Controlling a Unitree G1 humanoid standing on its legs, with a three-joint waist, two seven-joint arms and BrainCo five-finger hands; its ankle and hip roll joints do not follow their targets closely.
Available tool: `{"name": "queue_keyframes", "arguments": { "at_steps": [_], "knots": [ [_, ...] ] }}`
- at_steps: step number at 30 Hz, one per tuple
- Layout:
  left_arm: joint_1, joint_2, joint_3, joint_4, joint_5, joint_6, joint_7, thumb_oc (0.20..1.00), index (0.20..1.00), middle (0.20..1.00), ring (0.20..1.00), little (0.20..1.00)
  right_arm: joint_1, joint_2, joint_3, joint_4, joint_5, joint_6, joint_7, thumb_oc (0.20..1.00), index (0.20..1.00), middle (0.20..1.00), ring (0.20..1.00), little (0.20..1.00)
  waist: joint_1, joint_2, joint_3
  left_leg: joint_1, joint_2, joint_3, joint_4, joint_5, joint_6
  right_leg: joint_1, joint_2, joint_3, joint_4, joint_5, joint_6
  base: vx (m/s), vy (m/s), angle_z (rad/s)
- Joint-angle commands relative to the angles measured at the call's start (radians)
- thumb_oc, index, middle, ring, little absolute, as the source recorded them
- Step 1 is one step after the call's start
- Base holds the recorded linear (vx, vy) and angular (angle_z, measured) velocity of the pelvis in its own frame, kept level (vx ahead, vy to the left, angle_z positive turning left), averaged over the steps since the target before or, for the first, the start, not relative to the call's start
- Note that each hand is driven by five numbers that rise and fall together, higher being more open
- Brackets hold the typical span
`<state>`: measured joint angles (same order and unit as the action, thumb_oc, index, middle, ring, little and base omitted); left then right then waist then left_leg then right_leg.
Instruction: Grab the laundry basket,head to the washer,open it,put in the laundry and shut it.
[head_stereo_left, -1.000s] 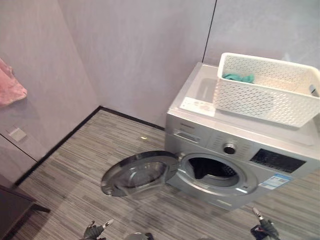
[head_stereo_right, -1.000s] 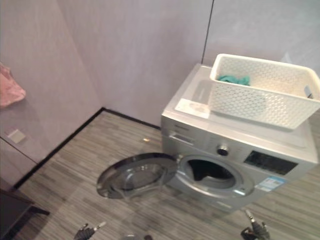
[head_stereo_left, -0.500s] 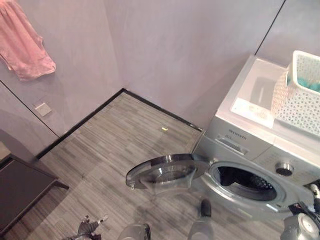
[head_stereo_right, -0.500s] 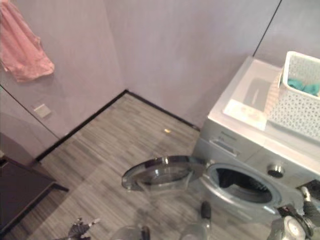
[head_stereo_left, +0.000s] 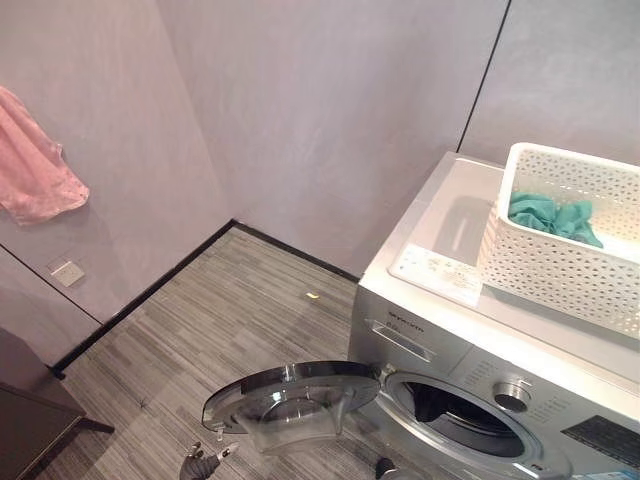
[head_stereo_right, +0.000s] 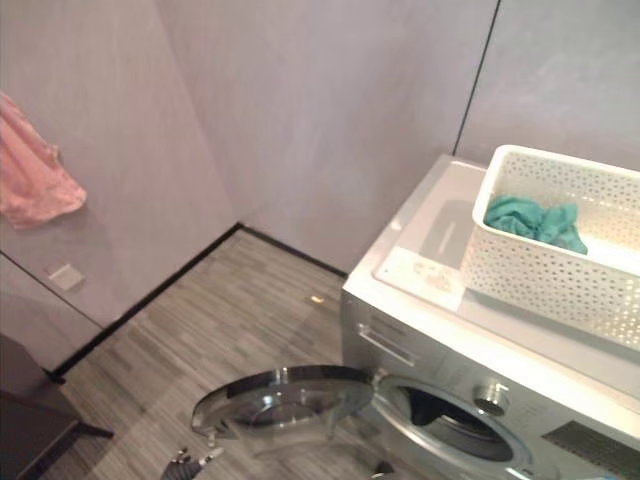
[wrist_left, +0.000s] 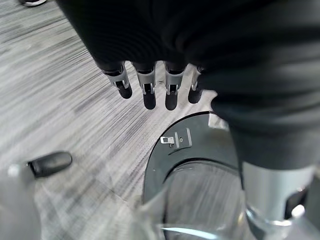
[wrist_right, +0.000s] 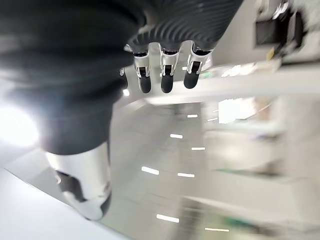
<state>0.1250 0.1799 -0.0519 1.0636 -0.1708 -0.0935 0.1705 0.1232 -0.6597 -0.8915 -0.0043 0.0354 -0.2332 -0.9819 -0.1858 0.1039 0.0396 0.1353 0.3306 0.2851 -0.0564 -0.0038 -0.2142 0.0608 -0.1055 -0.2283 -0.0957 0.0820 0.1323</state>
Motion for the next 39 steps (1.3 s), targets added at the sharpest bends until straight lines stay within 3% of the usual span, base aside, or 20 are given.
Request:
{"name": "queue_keyframes", "arguments": {
  "at_steps": [1, 3, 5, 7, 9, 10, 11, 12, 13, 14, 15, 16, 18, 20, 21, 22, 26, 27, 32, 39],
  "knots": [
    [-0.014, 0.073, -0.009, 0.037, 0.068, -0.012, -0.024, 1.0, 1.0, 1.0, 1.0, 1.0, 0.002, -0.099, -0.071, -0.062, -0.185, 0.023, 0.013, 1.0, 1.0, 1.0, 1.0, 1.0, 0.032, -0.054, -0.013, -0.018, 0.021, 0.006, 0.085, 0.026, 0.054, -0.051, -0.095, 0.019, 0.047, -0.088, 0.038, 0.05, -0.107, 0.04],
    [0.0, 0.079, -0.018, 0.043, 0.097, -0.005, -0.037, 1.0, 1.0, 1.0, 1.0, 1.0, -0.028, -0.15, -0.081, -0.165, -0.243, 0.072, 0.07, 1.0, 1.0, 1.0, 1.0, 1.0, 0.042, -0.051, -0.019, -0.02, 0.056, -0.002, 0.08, 0.084, 0.031, -0.052, -0.065, 0.009, 0.072, -0.125, 0.015, 0.04, -0.169, 0.09],
    [0.001, 0.086, -0.01, 0.066, 0.097, 0.003, -0.043, 1.0, 1.0, 1.0, 1.0, 1.0, -0.065, -0.206, -0.038, -0.174, -0.177, 0.069, 0.136, 1.0, 1.0, 1.0, 1.0, 1.0, 0.047, -0.059, -0.016, -0.022, 0.085, -0.004, 0.095, 0.123, 0.017, -0.044, -0.032, 0.004, 0.08, -0.149, -0.009, 0.02, -0.188, 0.05],
    [-0.002, 0.095, 0.009, 0.074, 0.08, 0.004, -0.047, 1.0, 1.0, 1.0, 1.0, 1.0, -0.066, -0.299, 0.006, -0.121, -0.132, 0.096, 0.226, 1.0, 1.0, 1.0, 1.0, 1.0, 0.062, -0.076, -0.003, -0.044, 0.117, -0.017, 0.166, 0.207, 0.006, -0.025, 0.001, 0.001, 0.071, -0.157, -0.033, -0.01, -0.22, -0.05],
    [-0.014, 0.104, 0.023, 0.05, 0.048, 0.007, -0.052, 1.0, 1.0, 1.0, 1.0, 1.0, -0.035, -0.378, 0.037, -0.046, -0.073, 0.123, 0.312, 1.0, 1.0, 1.0, 1.0, 1.0, 0.069, -0.12, 0.029, -0.108, 0.116, -0.029, 0.321, 0.194, 0.033, 0.002, 0.004, 0.007, 0.054, -0.162, -0.057, 0.01, -0.206, -0.13],
    [-0.013, 0.106, 0.021, 0.048, 0.047, 0.009, -0.053, 1.0, 1.0, 1.0, 1.0, 1.0, -0.033, -0.382, 0.033, -0.04, -0.067, 0.122, 0.317, 1.0, 1.0, 1.0, 1.0, 1.0, 0.069, -0.121, 0.031, -0.117, 0.116, -0.036, 0.339, 0.184, 0.034, 0.005, 0.002, 0.006, 0.052, -0.163, -0.056, -0.01, -0.095, -0.02],
    [-0.024, 0.113, 0.021, 0.031, 0.03, 0.007, -0.057, 1.0, 1.0, 1.0, 1.0, 1.0, -0.018, -0.411, 0.051, 0.007, -0.05, 0.139, 0.356, 1.0, 1.0, 1.0, 1.0, 1.0, 0.081, -0.143, 0.048, -0.153, 0.066, -0.04, 0.397, 0.123, 0.061, 0.008, -0.008, 0.005, 0.045, -0.155, -0.057, -0.16, 0.009, 0.06],
    [-0.03, 0.117, 0.019, 0.021, 0.02, 0.003, -0.062, 1.0, 1.0, 1.0, 1.0, 1.0, -0.016, -0.435, 0.076, 0.036, -0.044, 0.146, 0.404, 1.0, 1.0, 1.0, 1.0, 1.0, 0.099, -0.167, 0.061, -0.205, -0.044, -0.07, 0.419, 0.032, 0.106, -0.009, -0.028, 0.008, 0.04, -0.129, -0.057, -0.18, 0.061, 0.07],
    [-0.052, 0.111, -0.007, 0.01, 0.019, -0.002, -0.074, 1.0, 1.0, 1.0, 1.0, 1.0, 0.018, -0.484, 0.069, 0.095, -0.056, 0.174, 0.465, 1.0, 1.0, 1.0, 1.0, 1.0, 0.111, -0.187, 0.066, -0.244, -0.21, -0.165, 0.365, -0.11, 0.126, -0.021, -0.037, 0.014, 0.04, -0.106, -0.048, -0.12, 0.113, 0.12],
    [-0.055, 0.104, -0.016, 0.015, 0.019, -0.006, -0.078, 1.0, 1.0, 1.0, 1.0, 1.0, 0.03, -0.527, 0.062, 0.163, -0.058, 0.19, 0.499, 1.0, 1.0, 1.0, 1.0, 1.0, 0.086, -0.182, 0.054, -0.205, -0.206, -0.118, 0.312, -0.164, 0.158, -0.021, -0.031, 0.003, 0.036, -0.108, -0.031, -0.01, 0.094, 0.06],
    [-0.055, 0.1, -0.016, 0.016, 0.019, -0.006, -0.078, 1.0, 1.0, 1.0, 1.0, 1.0, 0.028, -0.536, 0.065, 0.171, -0.055, 0.186, 0.5, 1.0, 1.0, 1.0, 1.0, 1.0, 0.089, -0.178, 0.057, -0.195, -0.206, -0.113, 0.306, -0.166, 0.159, -0.016, -0.031, 0.006, 0.036, -0.108, -0.029, 0.02, 0.099, -0.12],
    [-0.048, 0.1, -0.044, -0.002, -0.006, -0.011, -0.101, 1.0, 1.0, 1.0, 1.0, 1.0, 0.019, -0.553, 0.097, 0.247, -0.04, 0.201, 0.539, 1.0, 1.0, 1.0, 1.0, 1.0, 0.101, -0.172, 0.052, -0.192, -0.245, -0.131, 0.277, -0.178, 0.194, -0.043, -0.029, 0.032, 0.061, -0.095, -0.021, 0.0, 0.096, -0.25],
    [-0.046, 0.108, -0.065, -0.036, -0.026, -0.004, -0.118, 1.0, 1.0, 1.0, 1.0, 1.0, -0.037, -0.576, 0.159, 0.317, -0.003, 0.208, 0.591, 1.0, 1.0, 1.0, 1.0, 1.0, 0.114, -0.176, 0.069, -0.198, -0.275, -0.191, 0.273, -0.184, 0.208, -0.081, -0.032, 0.033, 0.155, -0.089, -0.017, -0.01, 0.067, -0.31],
    [-0.046, 0.136, -0.092, -0.028, 0.008, 0.003, -0.148, 1.0, 1.0, 1.0, 1.0, 1.0, -0.124, -0.578, 0.269, 0.42, 0.028, 0.215, 0.666, 1.0, 1.0, 1.0, 1.0, 1.0, 0.106, -0.178, 0.089, -0.179, -0.26, -0.178, 0.252, -0.172, 0.21, -0.142, -0.064, 0.056, 0.243, -0.057, 0.037, 0.0, -0.054, -0.28],
    [-0.051, 0.143, -0.091, -0.024, 0.016, 0.005, -0.147, 1.0, 1.0, 1.0, 1.0, 1.0, -0.137, -0.578, 0.292, 0.432, 0.025, 0.221, 0.691, 1.0, 1.0, 1.0, 1.0, 1.0, 0.106, -0.171, 0.092, -0.172, -0.251, -0.182, 0.24, -0.172, 0.209, -0.153, -0.083, 0.075, 0.238, -0.045, 0.041, 0.03, -0.177, 0.04],
    [-0.06, 0.152, -0.076, -0.017, 0.008, 0.003, -0.136, 1.0, 1.0, 1.0, 1.0, 1.0, -0.155, -0.57, 0.327, 0.442, 0.034, 0.226, 0.732, 1.0, 1.0, 1.0, 1.0, 1.0, 0.096, -0.157, 0.098, -0.154, -0.227, -0.192, 0.221, -0.175, 0.194, -0.182, -0.145, 0.11, 0.211, 0.011, 0.041, 0.03, -0.143, 0.0],
    [-0.063, 0.15, -0.058, -0.016, -0.011, -0.001, -0.128, 1.0, 1.0, 1.0, 1.0, 1.0, -0.135, -0.56, 0.338, 0.425, 0.036, 0.235, 0.775, 1.0, 1.0, 1.0, 1.0, 1.0, 0.088, -0.168, 0.102, -0.147, -0.215, -0.196, 0.245, -0.192, 0.179, -0.147, -0.162, 0.127, 0.172, 0.003, 0.039, 0.08, -0.169, 0.1],
    [-0.055, 0.146, -0.033, 0.006, -0.01, -0.004, -0.123, 1.0, 1.0, 1.0, 1.0, 1.0, -0.117, -0.527, 0.353, 0.395, 0.049, 0.216, 0.798, 1.0, 1.0, 1.0, 1.0, 1.0, 0.101, -0.192, 0.092, -0.131, -0.204, -0.186, 0.259, -0.203, 0.167, -0.125, -0.166, 0.108, 0.149, 0.01, 0.056, 0.17, -0.261, -0.08],
    [-0.034, 0.138, 0.017, 0.028, -0.05, -0.006, -0.121, 1.0, 1.0, 1.0, 1.0, 1.0, -0.11, -0.518, 0.417, 0.378, 0.095, 0.197, 0.867, 1.0, 1.0, 1.0, 1.0, 1.0, 0.116, -0.2, 0.068, -0.086, -0.154, -0.178, 0.219, -0.168, 0.135, -0.098, -0.123, 0.096, 0.111, -0.025, 0.046, 0.14, -0.213, -0.16],
    [-0.038, 0.119, -0.058, 0.004, -0.051, -0.016, -0.146, 1.0, 1.0, 1.0, 1.0, 1.0, -0.308, -0.61, 0.652, 0.45, 0.197, 0.164, 0.962, 1.0, 1.0, 1.0, 1.0, 1.0, 0.129, -0.182, 0.037, -0.06, -0.094, -0.185, 0.112, -0.068, 0.086, -0.039, -0.062, 0.051, 0.045, -0.071, 0.021, 0.08, -0.094, 0.07]
  ]
}}
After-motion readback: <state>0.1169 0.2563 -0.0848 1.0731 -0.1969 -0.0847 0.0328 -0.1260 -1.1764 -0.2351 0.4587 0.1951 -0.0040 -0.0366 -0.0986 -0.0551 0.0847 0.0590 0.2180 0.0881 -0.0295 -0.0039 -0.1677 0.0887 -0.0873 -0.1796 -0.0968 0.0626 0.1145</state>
